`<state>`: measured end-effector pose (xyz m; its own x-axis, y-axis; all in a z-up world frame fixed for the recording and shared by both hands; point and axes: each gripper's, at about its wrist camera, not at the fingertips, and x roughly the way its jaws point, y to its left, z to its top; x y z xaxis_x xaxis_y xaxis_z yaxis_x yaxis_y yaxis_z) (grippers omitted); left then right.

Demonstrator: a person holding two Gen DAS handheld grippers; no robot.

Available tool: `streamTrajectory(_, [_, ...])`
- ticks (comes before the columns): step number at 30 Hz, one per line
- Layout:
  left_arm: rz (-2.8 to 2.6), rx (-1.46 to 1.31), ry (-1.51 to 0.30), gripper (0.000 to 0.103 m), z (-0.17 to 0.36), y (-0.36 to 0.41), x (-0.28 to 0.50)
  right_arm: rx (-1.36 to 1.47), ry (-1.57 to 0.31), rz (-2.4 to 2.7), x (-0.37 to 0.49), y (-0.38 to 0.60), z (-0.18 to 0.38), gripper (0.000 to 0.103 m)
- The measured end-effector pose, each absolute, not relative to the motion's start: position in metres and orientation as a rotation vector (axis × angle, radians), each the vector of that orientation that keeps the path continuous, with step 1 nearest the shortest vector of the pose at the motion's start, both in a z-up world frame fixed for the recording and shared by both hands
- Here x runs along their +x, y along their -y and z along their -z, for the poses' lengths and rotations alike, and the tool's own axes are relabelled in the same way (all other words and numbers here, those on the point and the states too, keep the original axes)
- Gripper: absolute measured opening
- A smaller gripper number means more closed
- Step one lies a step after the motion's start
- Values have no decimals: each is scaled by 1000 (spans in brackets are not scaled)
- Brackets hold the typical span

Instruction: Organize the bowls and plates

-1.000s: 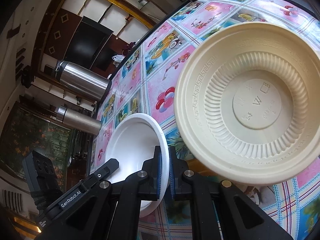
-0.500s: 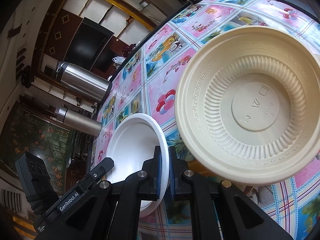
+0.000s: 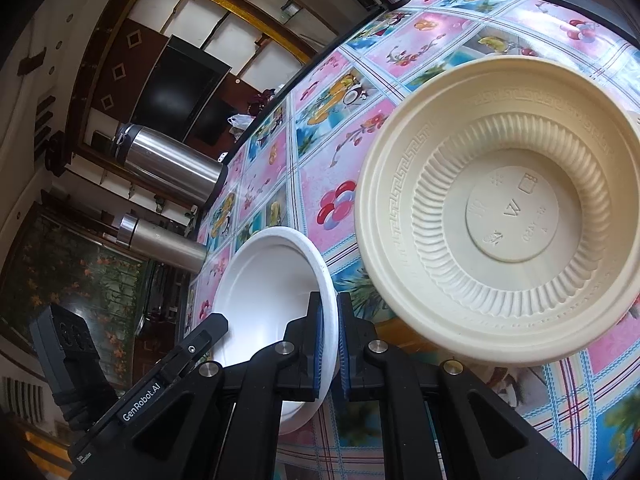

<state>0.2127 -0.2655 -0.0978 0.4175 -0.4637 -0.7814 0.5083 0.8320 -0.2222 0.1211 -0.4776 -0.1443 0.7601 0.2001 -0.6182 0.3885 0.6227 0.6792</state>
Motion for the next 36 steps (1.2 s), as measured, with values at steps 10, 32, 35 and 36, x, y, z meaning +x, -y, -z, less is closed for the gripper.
streamTrajectory(10, [600,66,-950,13,98,267,209,905,-693,127,118,476,141,7])
streamTrajectory(32, [604,50,-961,13,98,266,210,888,-708,155,120,475,146,7])
streamTrajectory(35, [603,50,-960,13,98,266,210,892,-707,153,120,475,146,7])
streamTrajectory(36, [604,49,-960,13,98,266,210,892,-706,152,120,475,146,7])
